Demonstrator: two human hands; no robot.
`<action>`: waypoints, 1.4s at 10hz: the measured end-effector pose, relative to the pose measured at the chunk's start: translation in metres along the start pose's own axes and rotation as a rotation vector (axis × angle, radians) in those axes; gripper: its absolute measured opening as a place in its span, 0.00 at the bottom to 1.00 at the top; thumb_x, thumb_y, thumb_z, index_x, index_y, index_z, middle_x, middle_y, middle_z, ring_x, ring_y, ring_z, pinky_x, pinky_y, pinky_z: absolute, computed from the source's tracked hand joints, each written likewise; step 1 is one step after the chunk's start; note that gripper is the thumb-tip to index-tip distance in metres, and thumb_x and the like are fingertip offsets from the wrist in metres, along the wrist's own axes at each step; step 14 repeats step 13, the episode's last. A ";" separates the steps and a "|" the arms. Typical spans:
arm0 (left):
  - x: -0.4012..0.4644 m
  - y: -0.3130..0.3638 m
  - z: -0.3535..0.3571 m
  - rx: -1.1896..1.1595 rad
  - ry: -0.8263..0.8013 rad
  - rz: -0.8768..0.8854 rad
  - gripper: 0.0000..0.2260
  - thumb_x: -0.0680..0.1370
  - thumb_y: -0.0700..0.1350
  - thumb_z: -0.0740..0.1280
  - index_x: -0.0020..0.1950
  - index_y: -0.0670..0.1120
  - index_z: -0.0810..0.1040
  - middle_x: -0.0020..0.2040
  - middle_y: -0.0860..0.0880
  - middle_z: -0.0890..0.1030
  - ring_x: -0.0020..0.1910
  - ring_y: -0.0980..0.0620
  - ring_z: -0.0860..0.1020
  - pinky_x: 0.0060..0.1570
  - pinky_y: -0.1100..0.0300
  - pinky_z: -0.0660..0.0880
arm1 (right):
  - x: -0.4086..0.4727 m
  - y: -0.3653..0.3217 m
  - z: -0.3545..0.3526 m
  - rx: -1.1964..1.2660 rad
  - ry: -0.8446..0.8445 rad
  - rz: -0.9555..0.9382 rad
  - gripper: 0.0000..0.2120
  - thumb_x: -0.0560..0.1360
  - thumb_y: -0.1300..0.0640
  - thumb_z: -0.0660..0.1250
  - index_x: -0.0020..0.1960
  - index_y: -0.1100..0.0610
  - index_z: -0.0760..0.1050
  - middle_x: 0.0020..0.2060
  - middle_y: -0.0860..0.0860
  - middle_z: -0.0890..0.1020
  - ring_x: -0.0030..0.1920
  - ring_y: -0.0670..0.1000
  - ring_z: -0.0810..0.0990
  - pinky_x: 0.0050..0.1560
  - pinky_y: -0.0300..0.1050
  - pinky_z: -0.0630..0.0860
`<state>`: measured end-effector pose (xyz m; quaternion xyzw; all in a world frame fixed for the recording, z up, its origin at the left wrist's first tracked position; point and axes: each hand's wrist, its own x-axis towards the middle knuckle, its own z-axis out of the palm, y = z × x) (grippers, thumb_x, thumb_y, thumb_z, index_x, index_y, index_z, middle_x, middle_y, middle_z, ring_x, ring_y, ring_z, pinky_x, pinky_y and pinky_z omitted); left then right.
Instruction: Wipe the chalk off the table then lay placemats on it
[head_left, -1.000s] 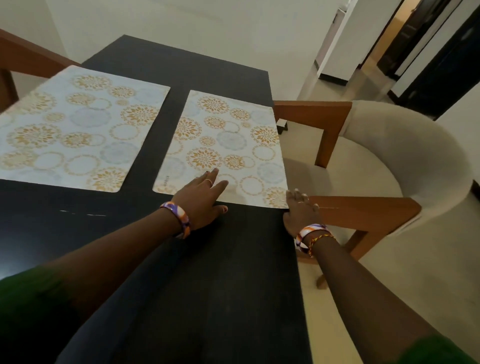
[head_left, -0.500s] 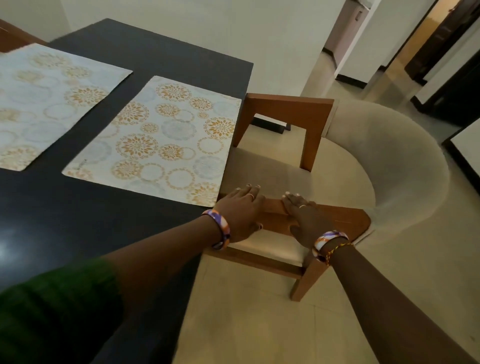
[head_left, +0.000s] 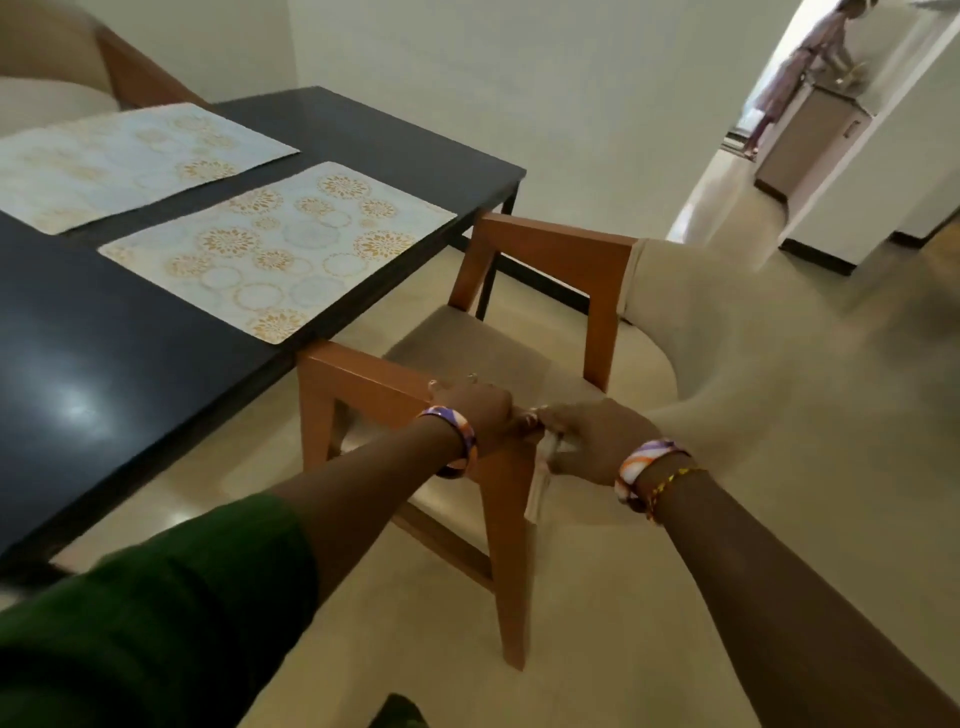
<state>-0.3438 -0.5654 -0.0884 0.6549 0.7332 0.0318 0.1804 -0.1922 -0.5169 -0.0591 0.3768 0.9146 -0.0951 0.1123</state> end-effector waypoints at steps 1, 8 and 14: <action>0.001 0.004 0.002 -0.028 0.020 -0.050 0.18 0.80 0.58 0.55 0.51 0.45 0.77 0.46 0.47 0.76 0.43 0.51 0.72 0.44 0.57 0.67 | 0.025 0.012 -0.031 0.078 -0.237 -0.072 0.18 0.68 0.45 0.73 0.56 0.49 0.80 0.41 0.47 0.79 0.44 0.49 0.76 0.44 0.42 0.74; 0.000 0.128 -0.037 -0.022 -0.304 -0.761 0.19 0.78 0.48 0.65 0.64 0.40 0.70 0.53 0.52 0.74 0.54 0.53 0.75 0.58 0.70 0.67 | 0.074 0.052 -0.051 -0.337 -0.371 -0.789 0.15 0.70 0.44 0.71 0.51 0.52 0.78 0.46 0.50 0.83 0.39 0.49 0.80 0.41 0.45 0.81; 0.124 0.323 -0.078 -0.225 0.050 -0.800 0.17 0.80 0.48 0.59 0.70 0.48 0.69 0.64 0.48 0.74 0.61 0.50 0.74 0.56 0.65 0.69 | 0.077 0.239 -0.159 -0.580 -0.436 -1.032 0.15 0.76 0.61 0.66 0.62 0.63 0.75 0.56 0.60 0.80 0.49 0.56 0.80 0.42 0.39 0.80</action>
